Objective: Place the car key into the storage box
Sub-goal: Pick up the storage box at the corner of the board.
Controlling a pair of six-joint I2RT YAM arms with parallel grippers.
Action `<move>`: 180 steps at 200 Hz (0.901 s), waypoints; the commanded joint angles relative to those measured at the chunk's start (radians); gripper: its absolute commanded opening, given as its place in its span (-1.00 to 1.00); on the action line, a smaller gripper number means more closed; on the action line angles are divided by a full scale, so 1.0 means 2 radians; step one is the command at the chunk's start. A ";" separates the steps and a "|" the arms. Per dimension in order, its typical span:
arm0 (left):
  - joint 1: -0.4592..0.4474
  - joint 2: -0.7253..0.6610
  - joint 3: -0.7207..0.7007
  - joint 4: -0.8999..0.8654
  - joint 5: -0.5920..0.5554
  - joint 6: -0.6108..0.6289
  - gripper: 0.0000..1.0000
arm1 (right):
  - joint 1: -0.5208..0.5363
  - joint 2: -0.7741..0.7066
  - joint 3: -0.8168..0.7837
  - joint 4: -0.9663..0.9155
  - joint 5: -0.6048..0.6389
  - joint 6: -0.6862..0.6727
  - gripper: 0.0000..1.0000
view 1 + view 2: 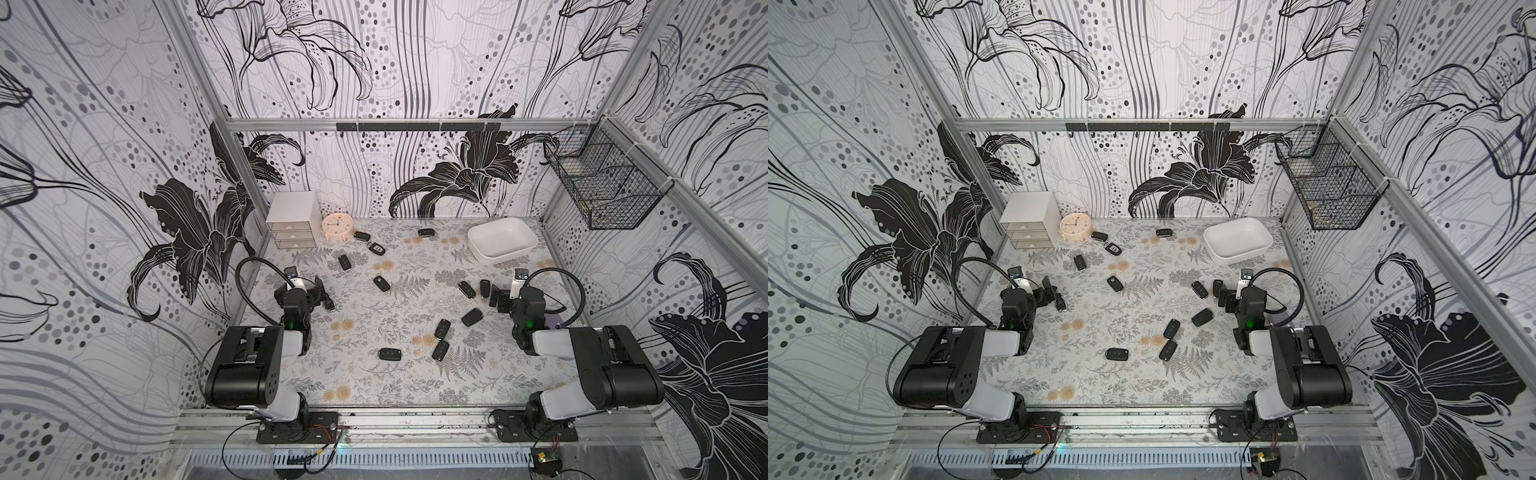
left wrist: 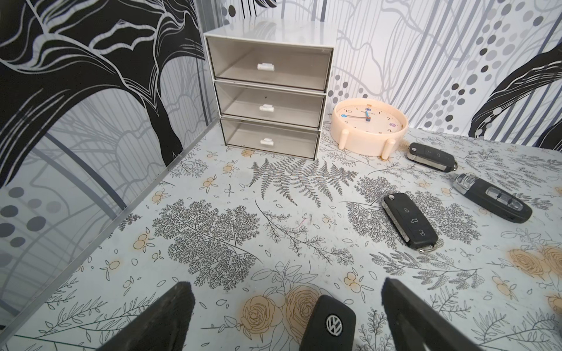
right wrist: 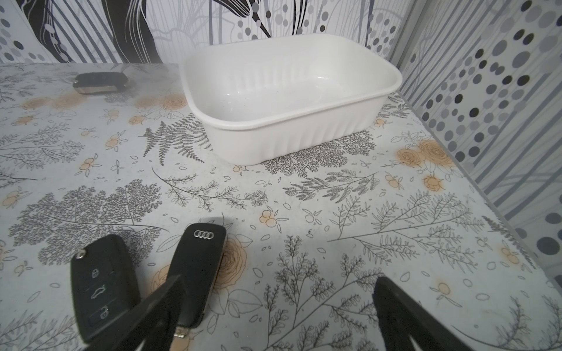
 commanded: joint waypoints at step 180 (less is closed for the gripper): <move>-0.012 -0.241 0.277 -0.626 0.018 -0.226 0.99 | -0.002 -0.020 0.372 -0.500 -0.018 0.178 1.00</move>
